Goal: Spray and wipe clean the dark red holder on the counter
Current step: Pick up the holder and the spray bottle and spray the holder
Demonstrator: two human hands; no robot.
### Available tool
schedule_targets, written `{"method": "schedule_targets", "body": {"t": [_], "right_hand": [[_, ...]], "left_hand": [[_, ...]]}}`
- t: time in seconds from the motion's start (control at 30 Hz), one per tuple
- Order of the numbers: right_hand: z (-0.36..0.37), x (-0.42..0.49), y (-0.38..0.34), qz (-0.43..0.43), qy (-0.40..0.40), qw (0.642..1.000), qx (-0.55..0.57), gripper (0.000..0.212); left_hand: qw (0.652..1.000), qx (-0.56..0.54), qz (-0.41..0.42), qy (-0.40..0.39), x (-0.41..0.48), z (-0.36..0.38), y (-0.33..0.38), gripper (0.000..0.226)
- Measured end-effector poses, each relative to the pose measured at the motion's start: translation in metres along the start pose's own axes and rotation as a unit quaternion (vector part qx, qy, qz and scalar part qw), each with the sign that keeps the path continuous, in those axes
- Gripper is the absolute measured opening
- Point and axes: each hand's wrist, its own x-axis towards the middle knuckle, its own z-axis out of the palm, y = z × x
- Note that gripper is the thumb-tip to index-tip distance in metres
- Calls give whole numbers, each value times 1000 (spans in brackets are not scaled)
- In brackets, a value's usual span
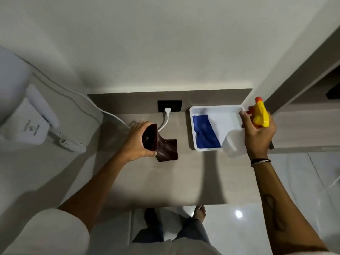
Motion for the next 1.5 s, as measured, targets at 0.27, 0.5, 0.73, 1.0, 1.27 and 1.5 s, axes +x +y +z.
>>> {"method": "schedule_targets", "body": {"t": [0.27,0.5,0.73,1.0,1.27,1.5], "right_hand": [[42,-117,-1,136,-274,952,29,48],[90,-142,-11,115,-413,904,6,44],[111,-141,-4,101,-410,904,-66,38],[95,-134,20,112,-406,862,-280,32],[84,-132,30,122,-371,870,-301,36],[90,-122,16,122,-375,888,-235,32]], "left_hand": [[999,-50,-7,-5,-15,-9,-10,111],[999,-40,-9,-13,-15,-18,-9,113],[1000,-14,6,-22,-15,-18,-12,113],[999,28,27,-29,-12,-17,-20,115],[1000,10,-21,-7,-9,-23,-27,110],[951,-104,-288,26,2,-32,-25,92]]}}
